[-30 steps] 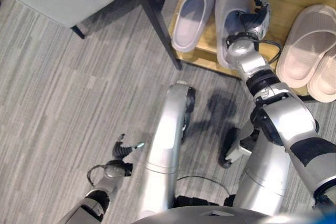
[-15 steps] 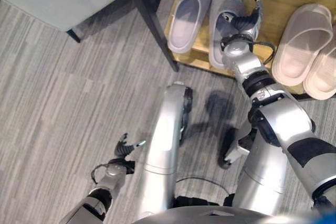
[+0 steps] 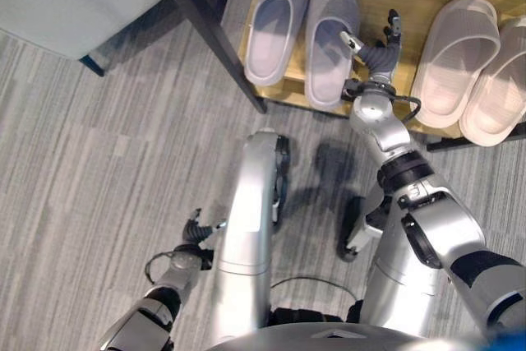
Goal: Arrange the slippers neatly on the shoe rack.
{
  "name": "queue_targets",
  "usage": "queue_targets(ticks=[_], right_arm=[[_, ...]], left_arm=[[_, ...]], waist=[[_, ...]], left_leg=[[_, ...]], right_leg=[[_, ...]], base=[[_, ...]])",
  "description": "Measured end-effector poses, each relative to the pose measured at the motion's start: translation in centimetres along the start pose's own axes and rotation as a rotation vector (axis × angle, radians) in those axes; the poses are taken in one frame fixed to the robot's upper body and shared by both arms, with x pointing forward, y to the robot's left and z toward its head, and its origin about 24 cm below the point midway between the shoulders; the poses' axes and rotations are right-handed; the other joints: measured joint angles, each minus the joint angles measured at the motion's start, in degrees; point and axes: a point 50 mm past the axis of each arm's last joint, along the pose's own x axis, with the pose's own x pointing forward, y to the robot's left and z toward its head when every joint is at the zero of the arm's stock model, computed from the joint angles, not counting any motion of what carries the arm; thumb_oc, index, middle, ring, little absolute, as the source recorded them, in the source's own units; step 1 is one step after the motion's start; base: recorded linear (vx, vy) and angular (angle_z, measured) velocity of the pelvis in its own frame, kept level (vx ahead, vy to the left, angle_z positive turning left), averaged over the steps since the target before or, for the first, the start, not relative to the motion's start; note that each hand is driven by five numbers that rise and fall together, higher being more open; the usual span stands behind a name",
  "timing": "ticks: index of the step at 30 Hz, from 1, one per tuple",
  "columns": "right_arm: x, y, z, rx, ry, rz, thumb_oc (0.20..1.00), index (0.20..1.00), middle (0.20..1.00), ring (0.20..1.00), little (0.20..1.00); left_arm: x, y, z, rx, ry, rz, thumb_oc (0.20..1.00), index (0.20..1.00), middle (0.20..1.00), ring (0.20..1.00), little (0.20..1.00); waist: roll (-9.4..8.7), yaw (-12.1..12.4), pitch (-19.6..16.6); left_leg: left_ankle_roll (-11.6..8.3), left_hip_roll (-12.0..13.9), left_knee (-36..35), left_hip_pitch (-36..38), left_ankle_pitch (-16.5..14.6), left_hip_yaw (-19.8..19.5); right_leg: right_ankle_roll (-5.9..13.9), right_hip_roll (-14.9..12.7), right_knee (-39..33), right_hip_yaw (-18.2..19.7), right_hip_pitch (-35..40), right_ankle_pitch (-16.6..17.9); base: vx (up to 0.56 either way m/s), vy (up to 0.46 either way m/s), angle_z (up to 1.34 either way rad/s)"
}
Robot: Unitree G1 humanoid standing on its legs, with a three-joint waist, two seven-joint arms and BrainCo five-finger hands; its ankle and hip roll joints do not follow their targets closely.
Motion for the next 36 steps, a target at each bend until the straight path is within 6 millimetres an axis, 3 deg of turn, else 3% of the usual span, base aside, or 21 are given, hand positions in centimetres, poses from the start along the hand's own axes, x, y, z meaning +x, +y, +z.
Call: queue_targets(ticks=[7, 16, 36], right_arm=[[-1.8, -1.9, -0.6, -0.014, -0.045, 0.006, 1.0, 1.0, 1.0, 1.0, 1.0], [-2.5, -1.1, 0.2, -0.019, -0.095, 0.114, 1.0, 1.0, 1.0, 1.0, 1.0], [-5.7, -0.5, -0.8, -0.065, -0.119, 0.262, 1.0, 1.0, 1.0, 1.0, 1.0]], left_arm=[[0.0, -0.1, 0.1, 0.047, -0.004, -0.008, 1.0, 1.0, 1.0, 1.0, 1.0], [0.1, 0.1, 0.3, 0.065, -0.013, -0.002, 1.0, 1.0, 1.0, 1.0, 1.0], [0.2, 0.1, 0.7, 0.094, -0.039, -0.001, 1.0, 1.0, 1.0, 1.0, 1.0]], waist=[[-0.4, -0.9, 0.2], [-0.73, -1.2, 0.4], [-1.57, -2.1, 0.9]], left_leg=[[0.18, 0.1, 0.2, -0.1, -0.3, 0.0], [0.05, 0.2, 0.7, -0.1, -0.4, 0.1], [0.08, 0.2, 0.7, -0.2, -0.5, 0.7]], right_leg=[[0.03, 0.3, 0.1, 0.0, -0.3, 0.0], [0.1, 0.3, 0.6, 0.3, -0.5, 0.0], [0.57, 0.3, 1.1, 1.0, -0.9, -0.2]], base=[[0.0, 0.0, -0.01], [0.0, -0.001, 0.0], [0.0, 0.0, 0.0]])
